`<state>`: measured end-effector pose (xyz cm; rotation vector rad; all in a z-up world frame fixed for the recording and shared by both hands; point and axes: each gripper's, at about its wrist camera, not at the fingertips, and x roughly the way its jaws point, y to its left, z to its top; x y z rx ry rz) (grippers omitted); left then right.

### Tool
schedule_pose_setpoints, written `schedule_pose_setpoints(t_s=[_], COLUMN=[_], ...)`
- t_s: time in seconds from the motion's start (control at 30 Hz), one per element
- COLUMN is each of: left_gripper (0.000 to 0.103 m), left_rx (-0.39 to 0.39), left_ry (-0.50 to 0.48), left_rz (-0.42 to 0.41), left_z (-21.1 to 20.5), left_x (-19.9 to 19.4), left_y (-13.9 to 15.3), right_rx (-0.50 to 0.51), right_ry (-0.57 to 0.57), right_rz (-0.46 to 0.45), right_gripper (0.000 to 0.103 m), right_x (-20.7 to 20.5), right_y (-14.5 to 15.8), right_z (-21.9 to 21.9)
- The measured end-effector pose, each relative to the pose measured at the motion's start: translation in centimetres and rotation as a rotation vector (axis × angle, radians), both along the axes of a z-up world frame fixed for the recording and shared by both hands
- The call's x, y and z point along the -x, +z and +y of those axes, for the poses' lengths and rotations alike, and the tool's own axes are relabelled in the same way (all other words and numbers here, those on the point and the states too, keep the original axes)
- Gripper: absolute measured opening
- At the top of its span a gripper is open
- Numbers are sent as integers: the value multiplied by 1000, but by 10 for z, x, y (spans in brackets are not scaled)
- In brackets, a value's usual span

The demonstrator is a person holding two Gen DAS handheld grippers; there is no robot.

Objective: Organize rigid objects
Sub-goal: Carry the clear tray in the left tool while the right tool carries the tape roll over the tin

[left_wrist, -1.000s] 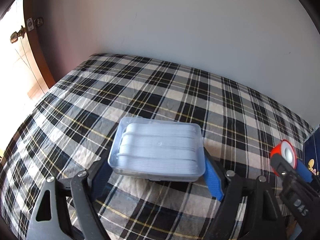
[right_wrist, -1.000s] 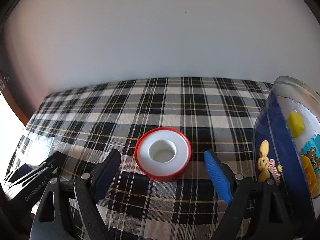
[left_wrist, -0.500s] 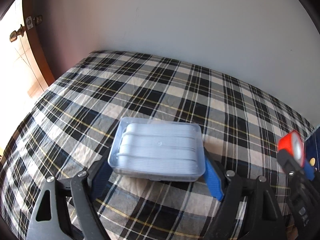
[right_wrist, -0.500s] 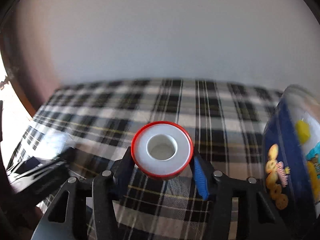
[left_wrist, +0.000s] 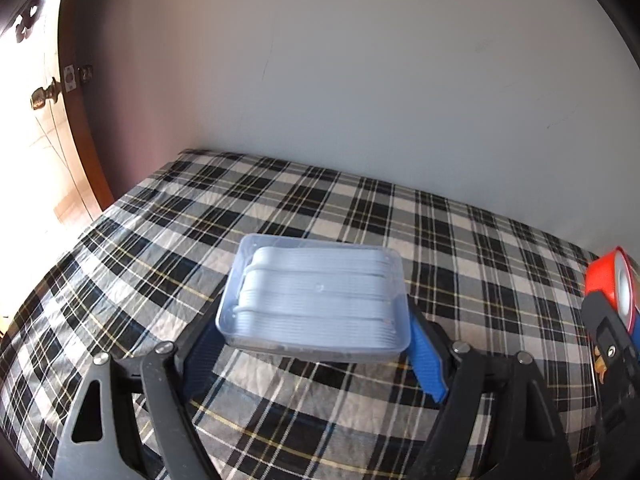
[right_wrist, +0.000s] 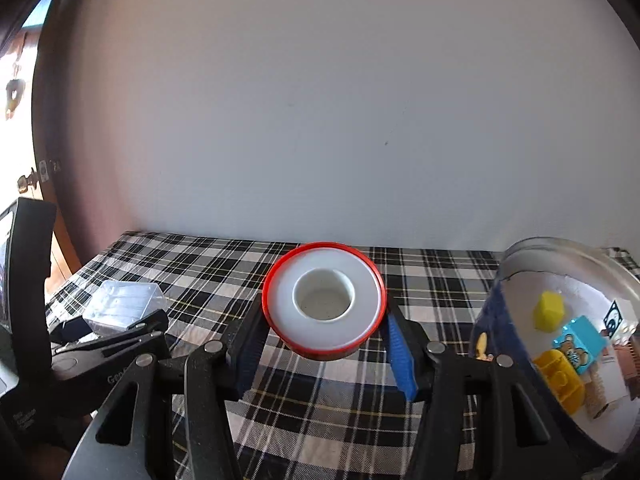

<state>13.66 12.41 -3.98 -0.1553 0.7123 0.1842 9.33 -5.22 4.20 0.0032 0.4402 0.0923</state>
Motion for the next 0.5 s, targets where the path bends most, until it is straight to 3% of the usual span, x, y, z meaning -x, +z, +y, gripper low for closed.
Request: schedule_pose_setpoints(t_s=[0.5], left_gripper=[82], left_rx=[-17], left_ry=[2], left_rz=[-64], left_z=[-15], left_x=[11], left_y=[11], right_rx=[18], right_ry=[-17], right_rz=[-33], right_gripper=[57], right_x=[20], right_y=[-3], right_z=[-2])
